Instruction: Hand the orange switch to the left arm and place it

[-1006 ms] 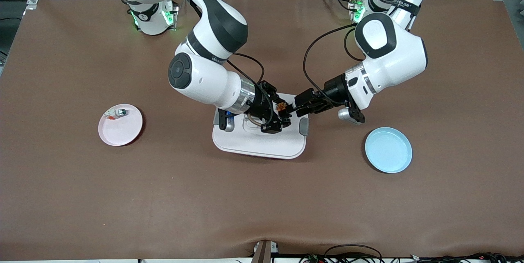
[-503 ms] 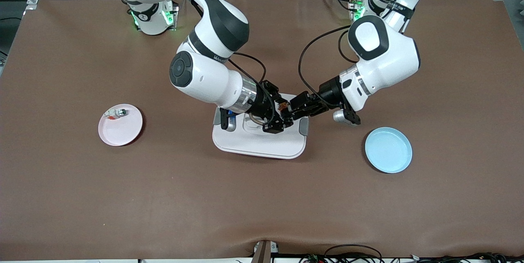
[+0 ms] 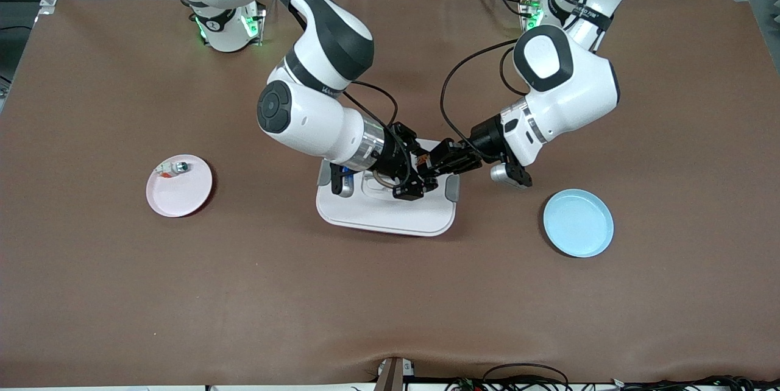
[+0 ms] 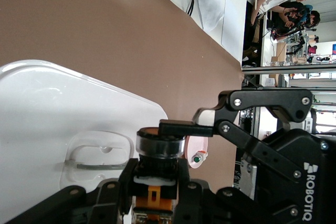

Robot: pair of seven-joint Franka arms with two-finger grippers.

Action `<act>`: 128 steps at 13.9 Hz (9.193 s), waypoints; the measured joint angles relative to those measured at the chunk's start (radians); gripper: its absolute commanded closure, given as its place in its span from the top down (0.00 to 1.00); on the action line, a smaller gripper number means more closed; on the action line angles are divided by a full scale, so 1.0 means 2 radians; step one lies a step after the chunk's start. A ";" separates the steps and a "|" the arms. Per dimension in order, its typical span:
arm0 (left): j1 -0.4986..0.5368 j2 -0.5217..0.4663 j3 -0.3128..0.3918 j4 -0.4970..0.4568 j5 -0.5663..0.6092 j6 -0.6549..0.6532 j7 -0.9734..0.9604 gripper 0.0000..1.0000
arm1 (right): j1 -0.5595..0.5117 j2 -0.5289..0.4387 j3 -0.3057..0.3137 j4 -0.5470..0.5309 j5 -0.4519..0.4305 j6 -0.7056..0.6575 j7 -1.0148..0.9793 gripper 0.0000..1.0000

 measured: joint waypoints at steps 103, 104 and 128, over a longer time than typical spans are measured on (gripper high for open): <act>0.276 -0.021 -0.032 0.209 0.606 -0.475 -0.061 1.00 | -0.359 -0.191 -0.005 -0.005 -0.280 -0.452 -0.914 1.00; 0.275 -0.021 -0.047 0.209 0.617 -0.476 -0.107 1.00 | -0.359 -0.209 -0.005 -0.035 -0.280 -0.431 -0.914 1.00; 0.264 -0.059 -0.038 0.232 0.687 -0.526 -0.246 1.00 | -0.345 -0.362 -0.003 -0.237 -0.284 -0.326 -0.888 1.00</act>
